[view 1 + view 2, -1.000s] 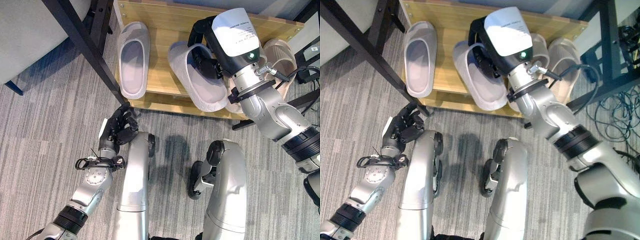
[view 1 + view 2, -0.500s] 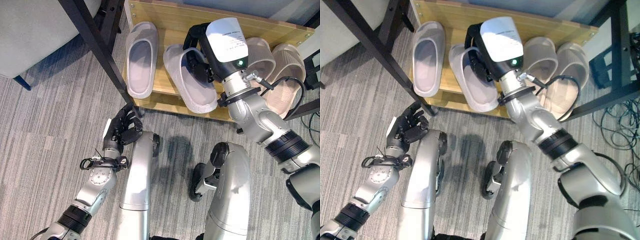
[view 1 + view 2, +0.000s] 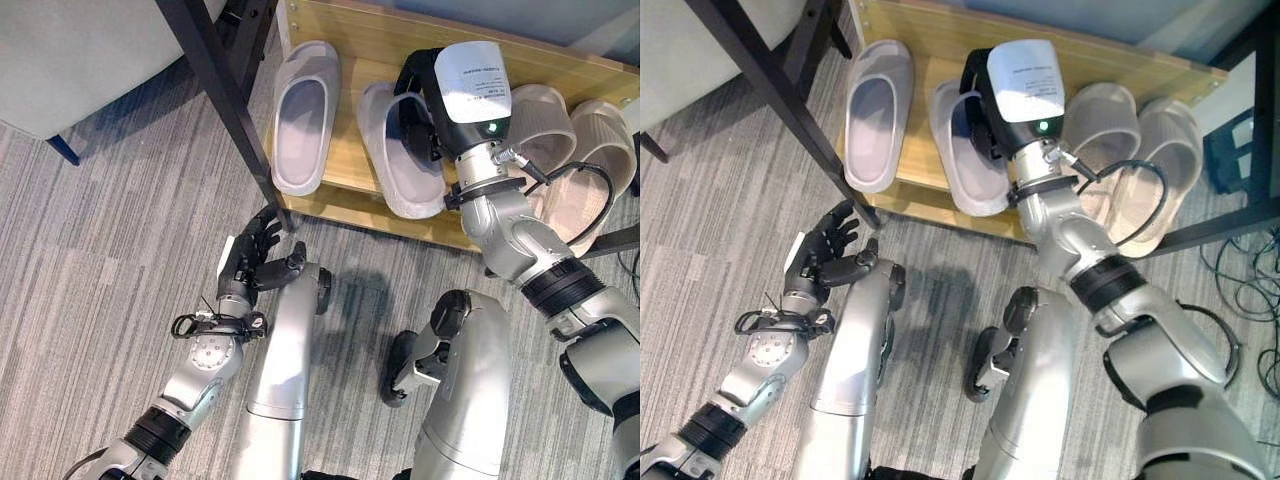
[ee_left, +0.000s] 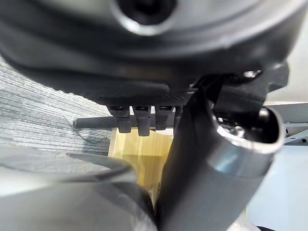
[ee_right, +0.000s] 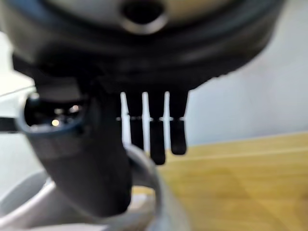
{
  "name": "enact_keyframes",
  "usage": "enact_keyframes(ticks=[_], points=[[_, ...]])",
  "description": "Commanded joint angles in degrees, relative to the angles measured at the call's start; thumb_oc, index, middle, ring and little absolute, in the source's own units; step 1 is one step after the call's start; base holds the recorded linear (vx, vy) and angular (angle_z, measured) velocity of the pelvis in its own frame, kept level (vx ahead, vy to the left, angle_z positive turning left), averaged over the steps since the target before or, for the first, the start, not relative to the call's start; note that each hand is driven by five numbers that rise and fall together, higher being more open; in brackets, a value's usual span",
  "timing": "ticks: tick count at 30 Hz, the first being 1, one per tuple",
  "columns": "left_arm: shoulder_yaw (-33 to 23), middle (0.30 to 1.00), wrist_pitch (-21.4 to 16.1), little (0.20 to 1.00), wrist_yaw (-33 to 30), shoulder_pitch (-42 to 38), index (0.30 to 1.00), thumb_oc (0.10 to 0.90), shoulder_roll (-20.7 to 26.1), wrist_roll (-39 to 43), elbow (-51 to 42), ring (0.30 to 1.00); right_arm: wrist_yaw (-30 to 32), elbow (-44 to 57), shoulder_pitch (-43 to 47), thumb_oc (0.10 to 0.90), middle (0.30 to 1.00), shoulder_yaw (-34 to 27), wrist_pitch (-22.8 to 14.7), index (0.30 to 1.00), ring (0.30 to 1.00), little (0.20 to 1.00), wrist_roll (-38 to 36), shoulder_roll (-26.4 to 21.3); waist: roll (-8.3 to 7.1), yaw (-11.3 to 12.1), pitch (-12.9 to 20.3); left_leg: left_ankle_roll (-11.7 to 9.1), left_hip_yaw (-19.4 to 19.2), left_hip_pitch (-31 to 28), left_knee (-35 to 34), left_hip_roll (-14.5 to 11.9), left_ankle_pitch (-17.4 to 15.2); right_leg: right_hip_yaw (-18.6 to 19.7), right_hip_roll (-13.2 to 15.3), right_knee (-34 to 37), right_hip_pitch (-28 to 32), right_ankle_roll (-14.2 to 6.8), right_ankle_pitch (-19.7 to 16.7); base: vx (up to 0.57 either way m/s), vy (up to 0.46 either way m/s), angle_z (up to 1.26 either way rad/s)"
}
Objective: Arrange the slippers neatly on the shoe rack.
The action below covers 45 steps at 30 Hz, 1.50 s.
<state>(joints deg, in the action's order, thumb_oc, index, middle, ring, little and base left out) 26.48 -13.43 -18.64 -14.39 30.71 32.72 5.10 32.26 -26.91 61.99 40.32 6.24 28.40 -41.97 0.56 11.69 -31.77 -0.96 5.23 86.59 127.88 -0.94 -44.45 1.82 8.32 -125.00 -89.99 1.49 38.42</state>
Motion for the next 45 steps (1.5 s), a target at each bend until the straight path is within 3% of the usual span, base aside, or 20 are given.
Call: enact_keyframes(ticks=[1, 11, 12, 13, 28, 33, 37, 45], points=[[6.8, 0.9, -4.0, 0.9, 0.0, 0.2, 0.9, 0.8, -3.4, -0.7, -5.9, 0.9, 3.8, -0.3, 13.2, 0.4, 0.3, 1.3, -0.4, 0.3, 0.3, 0.3, -0.1, -0.6, 1.28, 2.9, 2.0, 3.1, -0.6, 3.4, -0.9, 4.2, -5.5, 0.0, 2.1, -5.2, 1.3, 5.9, 4.4, 0.02, 0.0, 0.04], [8.6, 0.9, -4.5, 0.9, 0.1, -1.1, 0.9, 0.8, -3.8, -0.1, -6.1, 0.9, 4.7, -6.0, 16.9, 0.4, 0.3, 3.7, 0.4, 0.3, 0.3, 0.3, -1.2, 2.6, 2.98, 4.4, 2.0, 2.6, 0.7, 3.4, -1.0, 5.6, -5.5, -1.0, 3.2, -4.8, 2.8, 6.1, 4.5, 0.01, 0.0, 0.07], [8.6, 0.9, -4.5, 0.9, 0.1, -1.2, 0.9, 0.8, -3.8, 0.0, -6.0, 0.9, 4.8, -6.6, 17.1, 0.715, 0.773, 3.5, 0.4, 0.773, 0.773, 0.773, -1.6, 3.1, 3.13, 4.7, 2.0, 2.4, 0.9, 3.4, -1.1, 5.8, -5.5, -1.3, 3.4, -4.8, 3.0, 6.2, 4.6, 0.0, -0.027, 0.15], [8.5, 0.9, -4.6, 0.9, 0.1, -1.1, 0.9, 0.8, -3.7, 0.0, -6.2, 0.9, 4.9, -6.4, 17.3, 0.8, 0.9, 3.7, 0.3, 0.9, 0.9, 0.9, -1.7, 3.1, 3.28, 5.0, 2.0, 2.2, 1.2, 3.4, -1.2, 6.0, -5.5, -1.6, 3.7, -4.8, 3.3, 6.3, 4.5, 0.0, -0.035, 0.05], [5.6, 0.9, -3.3, 0.9, -1.5, -0.1, 0.9, 0.8, -3.2, -0.7, -6.7, 0.9, 2.3, 6.4, 12.4, 0.8, 0.9, -0.3, -2.1, 0.9, 0.9, 0.9, -5.1, 5.6, 1.47, 2.8, 2.0, 1.4, 0.4, 3.4, -1.6, 5.3, -5.0, -1.4, 3.0, -5.6, 1.7, 7.1, 4.5, 0.0, -0.005, 0.02], [3.2, 0.9, -2.2, 0.9, -1.4, 0.9, 0.9, 0.8, -2.0, -0.7, -6.9, 0.9, -2.8, 11.7, 12.7, 0.8, 0.9, 1.1, -2.7, 0.9, 0.9, 0.9, -8.2, 5.4, 0.09, 1.8, 2.0, 0.9, 0.2, 3.4, -1.9, 5.1, -4.4, -1.3, 2.6, -5.7, 1.0, 7.4, 4.3, 0.0, -0.006, 0.0], [2.4, 0.9, -1.3, 0.9, -1.4, 1.2, 0.9, 0.8, -1.4, -0.7, -7.0, 0.9, -4.7, 8.4, 15.8, 0.8, 0.9, 4.2, -1.7, 0.9, 0.9, 0.9, -9.4, 6.6, -0.21, 1.7, 2.0, 0.6, 0.3, 3.4, -2.2, 4.6, -4.1, -1.3, 2.3, -5.7, 0.2, 7.4, 4.2, -0.02, -0.012, -0.03], [1.6, 0.9, -1.0, 0.9, -0.8, 1.6, 0.9, 0.8, -0.7, -0.5, -6.8, 0.9, -5.9, 3.4, 18.3, 0.8, 0.9, 6.4, -1.9, 0.9, 0.9, 0.9, -10.9, 8.6, 0.69, 1.8, 2.0, 0.3, 0.9, 3.4, -2.7, 4.7, -3.5, -1.7, 2.1, -5.3, 0.0, 7.1, 4.1, -0.01, -0.003, -0.07]])
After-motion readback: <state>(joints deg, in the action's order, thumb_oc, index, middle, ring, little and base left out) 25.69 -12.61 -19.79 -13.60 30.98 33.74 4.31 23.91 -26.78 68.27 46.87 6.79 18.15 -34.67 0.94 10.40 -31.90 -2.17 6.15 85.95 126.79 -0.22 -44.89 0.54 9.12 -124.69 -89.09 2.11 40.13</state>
